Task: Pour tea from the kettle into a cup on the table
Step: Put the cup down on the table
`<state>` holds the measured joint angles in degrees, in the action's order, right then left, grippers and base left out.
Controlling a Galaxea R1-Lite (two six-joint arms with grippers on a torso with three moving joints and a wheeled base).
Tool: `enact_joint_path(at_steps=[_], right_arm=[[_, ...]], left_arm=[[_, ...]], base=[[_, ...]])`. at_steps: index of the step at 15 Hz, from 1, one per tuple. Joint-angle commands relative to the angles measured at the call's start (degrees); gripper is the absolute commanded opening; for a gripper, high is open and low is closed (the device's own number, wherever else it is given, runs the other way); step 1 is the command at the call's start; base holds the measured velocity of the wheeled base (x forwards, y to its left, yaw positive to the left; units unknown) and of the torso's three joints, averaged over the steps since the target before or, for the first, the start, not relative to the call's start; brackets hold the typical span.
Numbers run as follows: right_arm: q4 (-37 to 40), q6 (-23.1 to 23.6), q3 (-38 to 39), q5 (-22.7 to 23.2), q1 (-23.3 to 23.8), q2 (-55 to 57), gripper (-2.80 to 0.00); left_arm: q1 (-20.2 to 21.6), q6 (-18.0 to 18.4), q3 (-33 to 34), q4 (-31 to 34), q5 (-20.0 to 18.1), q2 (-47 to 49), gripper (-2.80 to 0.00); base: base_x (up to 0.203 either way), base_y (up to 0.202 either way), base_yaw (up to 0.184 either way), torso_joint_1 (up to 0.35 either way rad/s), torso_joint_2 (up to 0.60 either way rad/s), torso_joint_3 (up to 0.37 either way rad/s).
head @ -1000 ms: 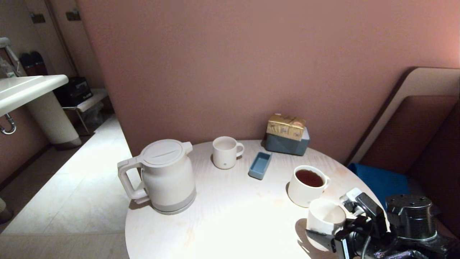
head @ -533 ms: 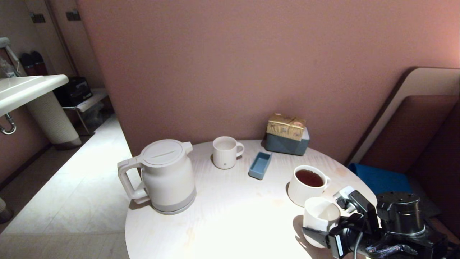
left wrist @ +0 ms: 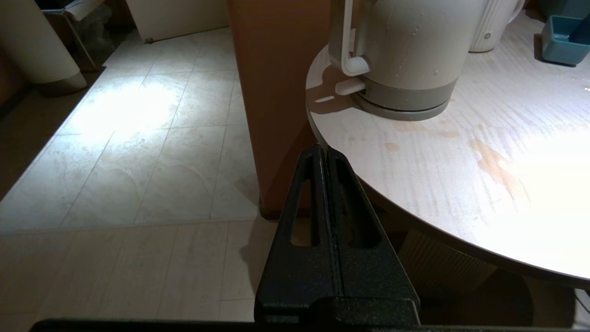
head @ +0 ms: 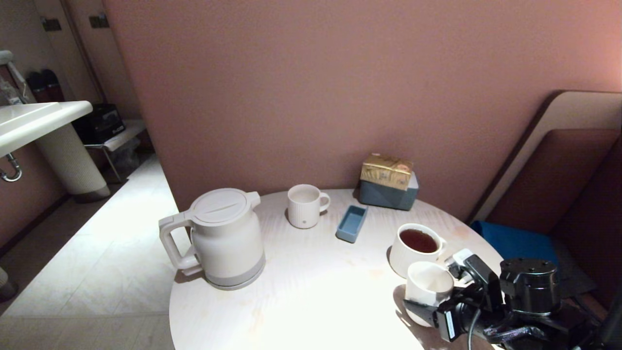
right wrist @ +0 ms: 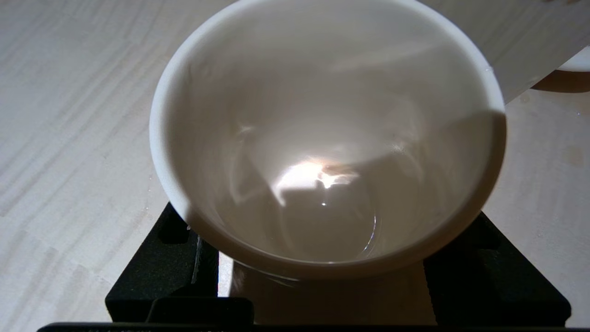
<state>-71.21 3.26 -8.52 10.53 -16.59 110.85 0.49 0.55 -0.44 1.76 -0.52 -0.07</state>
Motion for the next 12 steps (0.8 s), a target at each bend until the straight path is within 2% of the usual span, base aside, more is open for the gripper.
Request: enact_joint_path(at_steps=[1, 12], right_arm=[[-3.6, 0.08, 1.32, -0.14, -0.02, 3.54, -2.8], [-4.73, 0.43, 3.51, -0.16, -0.02, 2.35, -2.8]], left_arm=[[0.04, -0.02, 0.0, 0.0, 0.0, 0.07, -2.8], [0.04, -0.02, 0.0, 0.0, 0.0, 0.07, -2.8]], base=[[0.0, 0.0, 0.0, 0.0, 0.0, 0.0], [0.0, 0.0, 0.0, 0.0, 0.0, 0.0]])
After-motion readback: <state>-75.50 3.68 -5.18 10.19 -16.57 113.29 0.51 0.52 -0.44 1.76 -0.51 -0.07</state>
